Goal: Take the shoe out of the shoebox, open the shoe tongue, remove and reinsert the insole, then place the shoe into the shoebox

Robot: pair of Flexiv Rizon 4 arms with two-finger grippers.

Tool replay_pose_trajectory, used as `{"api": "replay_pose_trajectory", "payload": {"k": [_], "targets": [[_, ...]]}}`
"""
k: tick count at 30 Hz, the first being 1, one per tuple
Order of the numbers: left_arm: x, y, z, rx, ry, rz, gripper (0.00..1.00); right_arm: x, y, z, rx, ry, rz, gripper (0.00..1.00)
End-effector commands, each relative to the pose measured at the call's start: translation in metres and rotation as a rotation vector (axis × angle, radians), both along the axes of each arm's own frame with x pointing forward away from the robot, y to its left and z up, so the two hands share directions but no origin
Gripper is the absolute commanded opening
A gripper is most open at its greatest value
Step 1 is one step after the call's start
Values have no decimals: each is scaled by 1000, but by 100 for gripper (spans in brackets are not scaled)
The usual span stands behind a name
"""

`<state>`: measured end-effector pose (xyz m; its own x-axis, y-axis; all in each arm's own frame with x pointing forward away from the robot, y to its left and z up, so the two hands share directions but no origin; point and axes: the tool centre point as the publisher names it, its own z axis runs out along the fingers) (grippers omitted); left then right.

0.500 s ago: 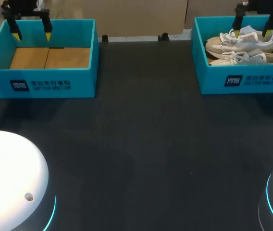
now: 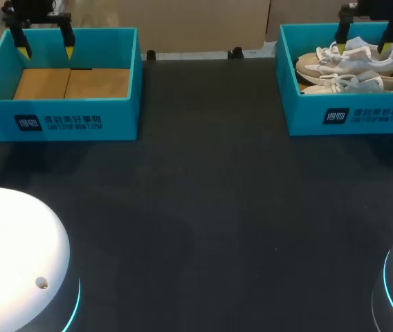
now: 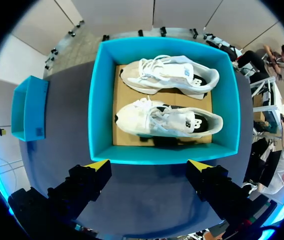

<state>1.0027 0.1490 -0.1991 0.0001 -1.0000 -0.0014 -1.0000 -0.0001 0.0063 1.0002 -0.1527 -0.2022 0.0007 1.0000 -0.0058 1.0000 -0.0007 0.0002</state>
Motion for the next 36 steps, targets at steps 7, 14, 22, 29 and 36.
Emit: {"api": "replay_pose_trajectory", "payload": {"k": [7,14,22,29,36], "targets": [[-1,0,0,0,-1,0,100,9,-43,-11,-8,-15,-18,100],[-1,0,0,0,-1,0,100,19,-80,-25,-36,-37,44,100],[-1,0,0,0,-1,0,100,32,-110,-52,-87,-12,38,100],[-1,0,0,0,-1,0,100,39,-125,-69,-91,-18,45,100],[-1,0,0,0,-1,0,100,42,-138,-88,-97,12,20,100]]}}
